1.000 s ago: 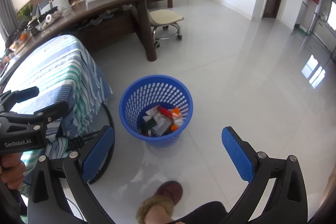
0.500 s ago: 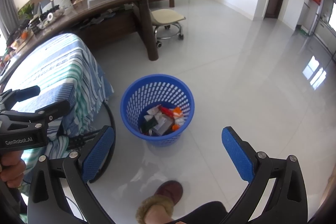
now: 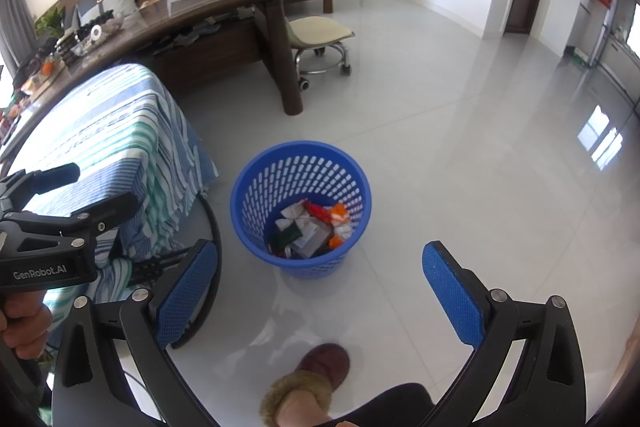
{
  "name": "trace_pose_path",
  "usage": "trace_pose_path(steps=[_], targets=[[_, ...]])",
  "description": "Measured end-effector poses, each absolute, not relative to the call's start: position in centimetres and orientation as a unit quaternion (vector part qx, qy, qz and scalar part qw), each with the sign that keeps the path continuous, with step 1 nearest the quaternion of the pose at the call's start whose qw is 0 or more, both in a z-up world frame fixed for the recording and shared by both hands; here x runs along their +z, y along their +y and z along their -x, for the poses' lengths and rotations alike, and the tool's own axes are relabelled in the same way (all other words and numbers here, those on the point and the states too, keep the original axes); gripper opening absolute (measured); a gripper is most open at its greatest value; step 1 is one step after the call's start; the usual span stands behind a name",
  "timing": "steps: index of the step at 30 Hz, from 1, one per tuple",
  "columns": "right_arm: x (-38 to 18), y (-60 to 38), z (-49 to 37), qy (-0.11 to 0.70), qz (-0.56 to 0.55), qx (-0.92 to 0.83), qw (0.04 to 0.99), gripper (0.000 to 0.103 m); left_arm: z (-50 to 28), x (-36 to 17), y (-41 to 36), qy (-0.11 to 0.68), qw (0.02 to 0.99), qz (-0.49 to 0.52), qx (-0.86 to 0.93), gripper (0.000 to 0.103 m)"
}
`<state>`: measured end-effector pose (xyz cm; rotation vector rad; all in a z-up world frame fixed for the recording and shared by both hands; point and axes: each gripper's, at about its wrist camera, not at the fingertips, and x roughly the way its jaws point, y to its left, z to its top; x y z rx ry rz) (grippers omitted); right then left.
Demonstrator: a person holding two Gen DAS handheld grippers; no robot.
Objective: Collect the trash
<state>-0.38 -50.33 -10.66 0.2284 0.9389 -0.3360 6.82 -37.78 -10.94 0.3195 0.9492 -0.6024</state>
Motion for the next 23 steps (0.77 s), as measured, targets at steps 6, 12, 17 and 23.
trace_pose_path(steps=[6,12,17,23], targets=[[-10.68,-50.27,0.45,0.45,-0.112,-0.161,0.871,0.102,-6.84,-10.87,-37.92,0.448,0.834,-0.151,-0.284,0.102],[-10.69,-50.31,0.42,0.451,-0.113,-0.162,0.871,0.102,-6.75,-10.94,-38.33,0.45,0.832,-0.155,-0.285,0.102],[-10.77,-50.6,0.46,0.452,-0.115,-0.165,0.869,0.102,-6.71,-11.0,-38.35,0.445,0.834,-0.152,-0.288,0.102],[-10.84,-50.71,0.39,0.454,-0.117,-0.167,0.867,0.102,-6.03,-10.62,-38.52,0.438,0.831,-0.153,-0.306,0.102]])
